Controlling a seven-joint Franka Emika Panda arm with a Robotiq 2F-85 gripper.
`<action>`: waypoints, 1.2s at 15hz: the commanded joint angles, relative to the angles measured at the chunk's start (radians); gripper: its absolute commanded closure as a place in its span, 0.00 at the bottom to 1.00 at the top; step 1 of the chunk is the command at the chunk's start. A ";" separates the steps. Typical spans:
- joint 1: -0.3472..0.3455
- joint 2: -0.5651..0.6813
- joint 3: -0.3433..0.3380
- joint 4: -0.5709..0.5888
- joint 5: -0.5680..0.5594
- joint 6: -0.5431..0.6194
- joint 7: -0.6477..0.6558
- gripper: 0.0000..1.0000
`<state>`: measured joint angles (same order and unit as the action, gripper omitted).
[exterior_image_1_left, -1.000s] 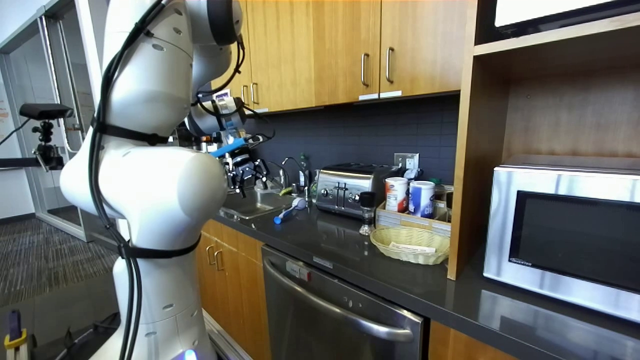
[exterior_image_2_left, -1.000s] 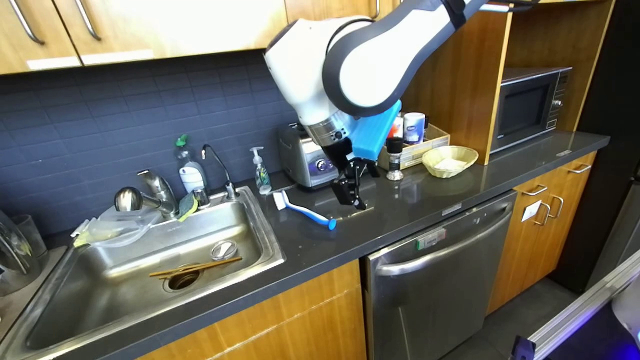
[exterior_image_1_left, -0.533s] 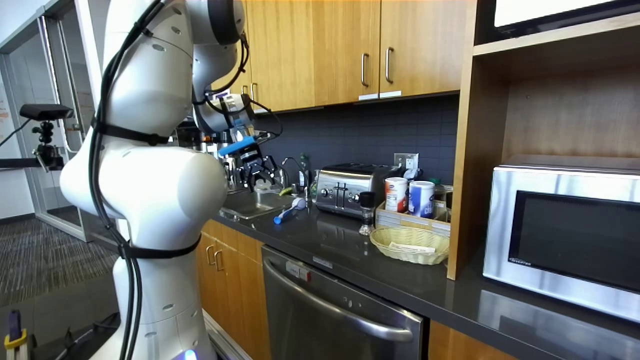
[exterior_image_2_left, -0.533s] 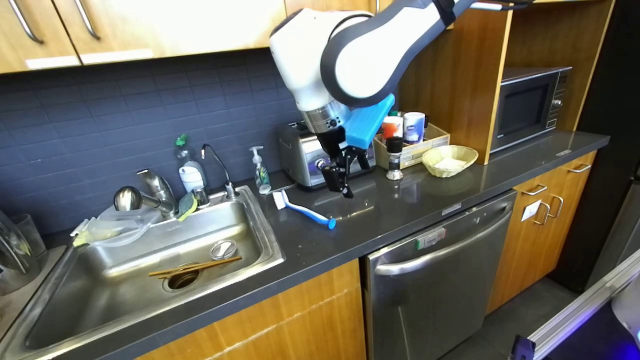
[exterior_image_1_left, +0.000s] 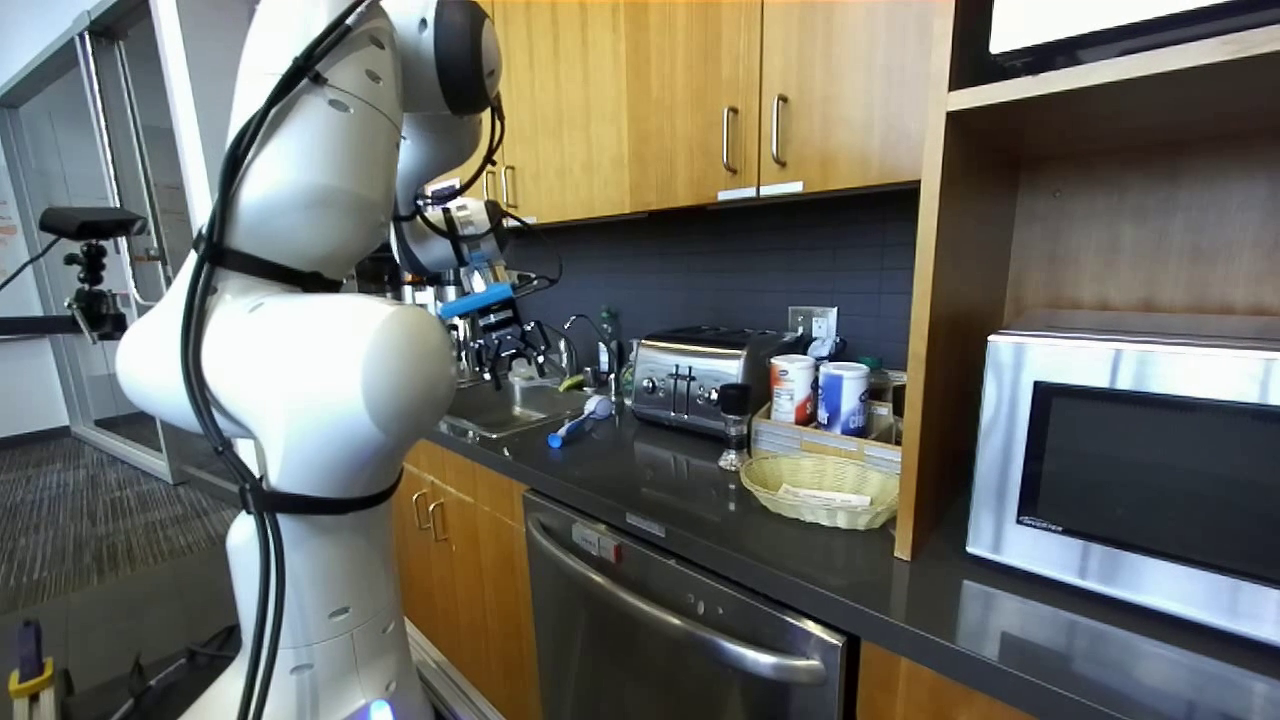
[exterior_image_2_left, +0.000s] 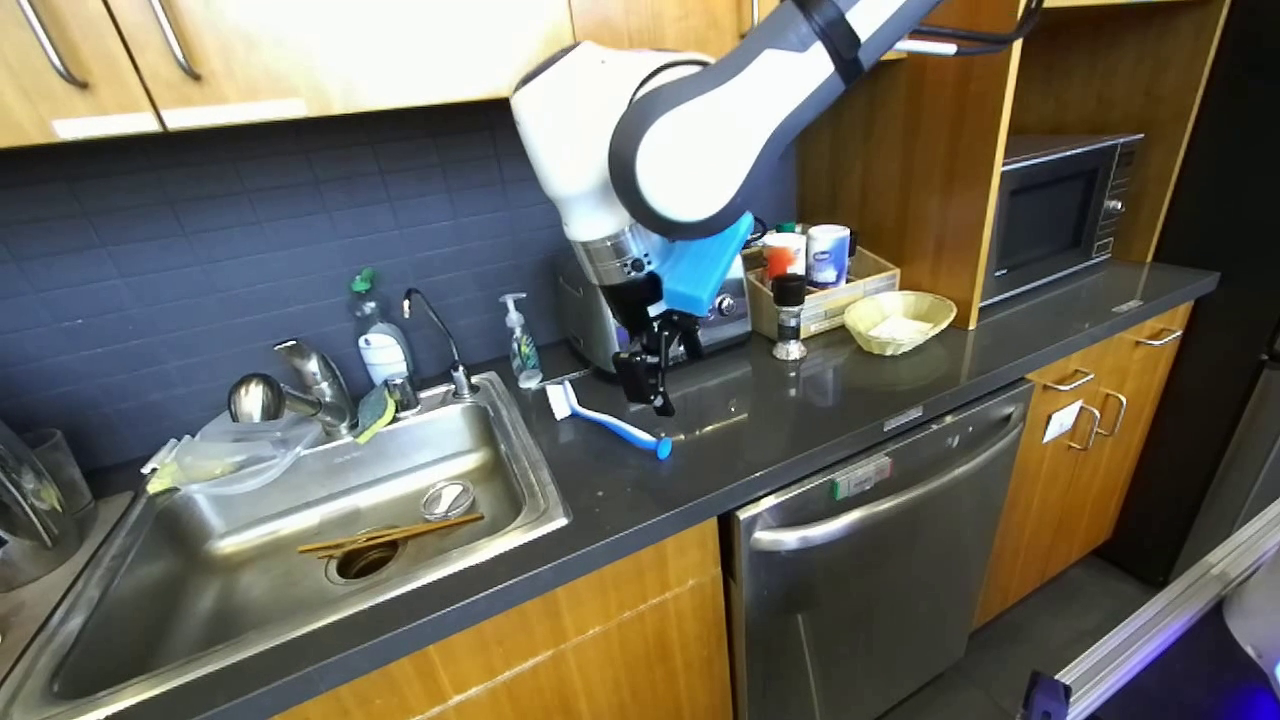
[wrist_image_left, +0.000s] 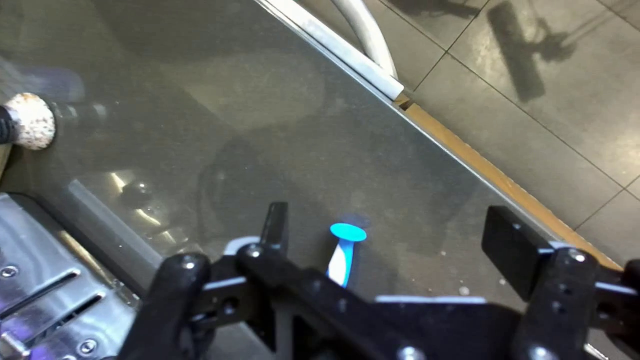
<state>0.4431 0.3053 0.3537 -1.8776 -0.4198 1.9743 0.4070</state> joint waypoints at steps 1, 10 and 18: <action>0.049 0.097 -0.035 0.084 -0.032 0.004 -0.027 0.00; 0.109 0.233 -0.095 0.226 -0.056 0.088 -0.106 0.00; 0.101 0.308 -0.168 0.297 -0.039 0.137 -0.112 0.00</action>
<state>0.5372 0.5853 0.2174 -1.6186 -0.4601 2.0981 0.3041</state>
